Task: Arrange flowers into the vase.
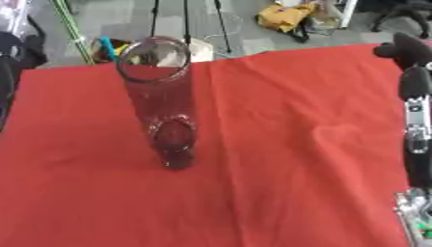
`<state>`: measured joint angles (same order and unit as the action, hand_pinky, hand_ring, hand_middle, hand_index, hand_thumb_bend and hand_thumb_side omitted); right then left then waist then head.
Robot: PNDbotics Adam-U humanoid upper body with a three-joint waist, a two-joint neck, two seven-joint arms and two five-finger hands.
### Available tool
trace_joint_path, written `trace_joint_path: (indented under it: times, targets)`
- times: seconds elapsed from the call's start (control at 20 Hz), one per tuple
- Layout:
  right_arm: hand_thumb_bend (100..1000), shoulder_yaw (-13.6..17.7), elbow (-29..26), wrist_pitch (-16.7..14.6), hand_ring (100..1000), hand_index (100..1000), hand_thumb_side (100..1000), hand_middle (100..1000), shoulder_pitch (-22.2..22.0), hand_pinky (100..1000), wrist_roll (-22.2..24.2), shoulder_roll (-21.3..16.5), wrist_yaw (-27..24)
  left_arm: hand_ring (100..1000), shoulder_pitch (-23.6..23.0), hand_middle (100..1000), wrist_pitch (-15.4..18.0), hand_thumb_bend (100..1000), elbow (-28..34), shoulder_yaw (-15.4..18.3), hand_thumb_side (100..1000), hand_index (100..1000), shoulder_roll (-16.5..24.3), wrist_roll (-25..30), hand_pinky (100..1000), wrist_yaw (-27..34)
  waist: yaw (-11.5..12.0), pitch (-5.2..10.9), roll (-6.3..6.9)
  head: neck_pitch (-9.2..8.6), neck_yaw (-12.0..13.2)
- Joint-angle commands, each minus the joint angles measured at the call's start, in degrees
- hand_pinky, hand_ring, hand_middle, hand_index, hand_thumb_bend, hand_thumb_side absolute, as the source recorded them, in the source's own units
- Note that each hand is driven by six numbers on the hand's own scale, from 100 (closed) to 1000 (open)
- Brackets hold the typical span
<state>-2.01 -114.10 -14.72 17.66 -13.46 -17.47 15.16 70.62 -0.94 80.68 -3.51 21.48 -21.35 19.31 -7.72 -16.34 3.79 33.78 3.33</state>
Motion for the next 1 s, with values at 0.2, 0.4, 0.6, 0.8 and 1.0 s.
trace_joint_path:
  times: [0.2, 0.4, 0.6, 0.8, 1.0]
  targets:
    - [100, -0.47, -0.49, -0.09, 871, 890, 982, 722, 0.63, 957, 0.94, -1.44, -0.83, 100, 2.76, 100, 2.18, 217, 0.44, 0.49, 423, 100, 0.46, -1.04, 100, 0.38, -0.4, 0.89, 0.1, 0.32, 0.82]
    - [100, -0.85, -0.49, 0.02, 873, 891, 984, 721, 0.3, 959, 1.41, -1.67, -0.91, 100, 3.6, 100, 2.47, 219, 0.4, 0.39, 420, 100, 0.67, -1.8, 100, -0.27, -0.2, 1.01, 0.54, 0.77, 0.88]
    - [100, -1.15, -0.49, 0.11, 874, 892, 984, 721, 0.23, 961, 1.78, -1.73, -0.99, 100, 4.62, 100, 2.4, 221, 0.58, 0.41, 422, 100, -0.14, -2.93, 100, 0.29, -0.37, 0.97, 0.98, 1.08, 1.17]
    - [100, -1.25, -0.49, 0.12, 875, 892, 985, 721, 0.43, 962, 1.99, -1.62, -1.12, 100, 4.98, 100, 2.83, 224, 1.43, 0.24, 419, 100, -1.17, -3.58, 100, 1.22, -0.73, 0.71, 1.13, 0.9, 1.47]
    - [100, -1.27, -0.49, 0.12, 876, 893, 985, 721, 0.53, 963, 2.11, -1.52, -1.25, 100, 5.05, 100, 4.75, 228, 3.06, 0.1, 413, 100, -1.51, -3.4, 100, 1.91, -1.0, 0.46, 1.21, 0.67, 1.87]
